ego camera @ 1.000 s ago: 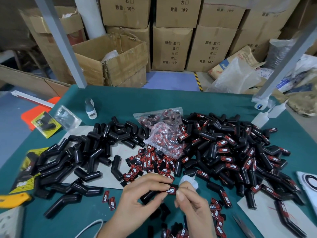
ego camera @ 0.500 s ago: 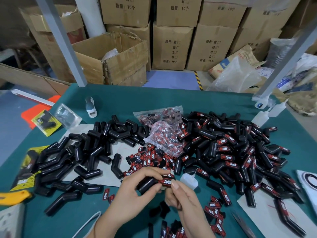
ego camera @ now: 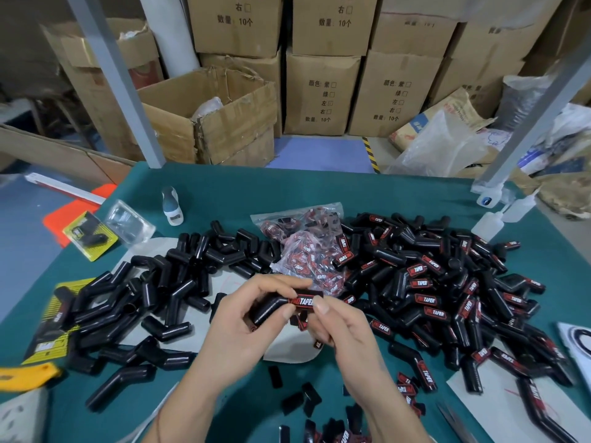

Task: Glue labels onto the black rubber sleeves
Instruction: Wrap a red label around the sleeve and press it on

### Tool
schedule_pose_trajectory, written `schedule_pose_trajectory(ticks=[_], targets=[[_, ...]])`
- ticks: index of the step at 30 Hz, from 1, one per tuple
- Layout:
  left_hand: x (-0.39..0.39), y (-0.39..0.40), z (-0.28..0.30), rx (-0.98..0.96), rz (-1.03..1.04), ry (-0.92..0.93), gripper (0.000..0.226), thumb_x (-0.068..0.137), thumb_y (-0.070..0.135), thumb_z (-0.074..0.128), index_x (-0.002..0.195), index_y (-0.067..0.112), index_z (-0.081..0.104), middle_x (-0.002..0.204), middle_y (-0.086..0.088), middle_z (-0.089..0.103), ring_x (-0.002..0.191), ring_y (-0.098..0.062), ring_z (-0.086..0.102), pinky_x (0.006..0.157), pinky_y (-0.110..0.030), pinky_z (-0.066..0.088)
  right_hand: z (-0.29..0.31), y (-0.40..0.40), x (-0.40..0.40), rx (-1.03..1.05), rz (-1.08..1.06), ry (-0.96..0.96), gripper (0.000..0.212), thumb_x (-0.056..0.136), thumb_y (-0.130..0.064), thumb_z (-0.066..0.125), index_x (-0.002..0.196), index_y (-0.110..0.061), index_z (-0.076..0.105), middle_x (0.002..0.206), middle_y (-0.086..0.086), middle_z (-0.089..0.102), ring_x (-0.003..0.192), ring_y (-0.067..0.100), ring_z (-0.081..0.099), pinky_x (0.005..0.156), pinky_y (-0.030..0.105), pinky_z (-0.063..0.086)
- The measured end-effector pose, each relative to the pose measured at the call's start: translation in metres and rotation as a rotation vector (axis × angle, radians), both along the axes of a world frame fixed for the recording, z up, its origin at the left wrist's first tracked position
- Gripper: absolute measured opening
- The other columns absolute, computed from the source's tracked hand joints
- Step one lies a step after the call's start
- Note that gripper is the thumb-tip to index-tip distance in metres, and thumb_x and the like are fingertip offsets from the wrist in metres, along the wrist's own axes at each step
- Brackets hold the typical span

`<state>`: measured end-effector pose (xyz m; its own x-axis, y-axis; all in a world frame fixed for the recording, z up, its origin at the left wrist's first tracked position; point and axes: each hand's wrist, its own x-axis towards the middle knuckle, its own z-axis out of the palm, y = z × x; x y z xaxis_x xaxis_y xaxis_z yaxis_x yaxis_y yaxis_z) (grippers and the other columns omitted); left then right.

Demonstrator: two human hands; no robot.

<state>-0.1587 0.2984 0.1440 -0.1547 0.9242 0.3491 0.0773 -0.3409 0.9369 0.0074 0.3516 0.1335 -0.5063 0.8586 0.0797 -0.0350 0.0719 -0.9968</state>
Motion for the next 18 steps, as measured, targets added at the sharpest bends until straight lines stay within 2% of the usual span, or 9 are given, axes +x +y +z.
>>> schedule_pose_trajectory(ticks=[3, 6, 8, 10, 12, 13, 18], targets=[[0.001, -0.003, 0.008, 0.024, 0.006, 0.072, 0.020, 0.096, 0.014, 0.065, 0.109, 0.029, 0.069, 0.128, 0.002, 0.074, 0.114, -0.023, 0.072, 0.091, -0.027, 0.057, 0.004, -0.002, 0.002, -0.048, -0.018, 0.074, 0.046, 0.099, -0.052, 0.051, 0.065, -0.023, 0.039, 0.063, -0.007, 0.033, 0.064, 0.015, 0.032, 0.065, 0.034, 0.029], [0.000, -0.006, 0.009, 0.030, -0.017, 0.167, 0.029, 0.096, 0.015, 0.065, 0.116, 0.037, 0.066, 0.134, 0.003, 0.070, 0.115, -0.025, 0.071, 0.096, -0.037, 0.057, 0.007, -0.005, 0.004, -0.139, -0.044, 0.118, 0.045, 0.093, -0.053, 0.056, 0.062, -0.022, 0.043, 0.062, -0.006, 0.034, 0.065, 0.017, 0.032, 0.066, 0.028, 0.031], [0.000, -0.006, 0.012, 0.044, -0.016, 0.178, 0.032, 0.096, 0.014, 0.065, 0.118, 0.038, 0.065, 0.135, 0.004, 0.070, 0.116, -0.025, 0.071, 0.097, -0.039, 0.057, 0.011, -0.008, 0.004, -0.163, -0.027, 0.158, 0.042, 0.091, -0.054, 0.059, 0.062, -0.026, 0.050, 0.061, -0.006, 0.035, 0.063, 0.016, 0.032, 0.066, 0.025, 0.032], [0.001, -0.006, 0.013, 0.072, 0.008, 0.203, 0.033, 0.096, 0.012, 0.065, 0.119, 0.035, 0.065, 0.133, 0.005, 0.071, 0.120, -0.024, 0.069, 0.098, -0.035, 0.056, 0.014, -0.011, 0.003, -0.152, 0.015, 0.195, 0.034, 0.091, -0.051, 0.066, 0.072, -0.022, 0.063, 0.062, -0.010, 0.038, 0.063, 0.013, 0.033, 0.066, 0.025, 0.032], [0.001, -0.007, 0.014, 0.099, 0.029, 0.226, 0.032, 0.096, 0.011, 0.065, 0.119, 0.033, 0.065, 0.131, 0.007, 0.071, 0.122, -0.023, 0.069, 0.099, -0.031, 0.055, 0.015, -0.015, 0.000, -0.121, 0.026, 0.208, 0.025, 0.090, -0.044, 0.069, 0.096, -0.020, 0.076, 0.067, -0.011, 0.046, 0.065, 0.008, 0.038, 0.067, 0.022, 0.036], [0.002, -0.008, 0.015, 0.110, 0.033, 0.228, 0.031, 0.096, 0.011, 0.065, 0.118, 0.032, 0.065, 0.131, 0.007, 0.071, 0.122, -0.022, 0.069, 0.099, -0.030, 0.055, 0.015, -0.017, -0.002, -0.111, 0.014, 0.205, 0.027, 0.088, -0.042, 0.071, 0.100, -0.020, 0.078, 0.070, -0.006, 0.047, 0.067, 0.007, 0.041, 0.068, 0.021, 0.038], [0.007, -0.009, 0.018, 0.141, 0.045, 0.236, 0.027, 0.094, 0.010, 0.066, 0.116, 0.028, 0.065, 0.128, 0.009, 0.073, 0.120, -0.018, 0.070, 0.098, -0.025, 0.055, 0.016, -0.020, -0.003, -0.087, -0.057, 0.174, 0.028, 0.084, -0.043, 0.076, 0.088, -0.015, 0.077, 0.070, 0.016, 0.037, 0.069, 0.011, 0.041, 0.066, 0.021, 0.038]])
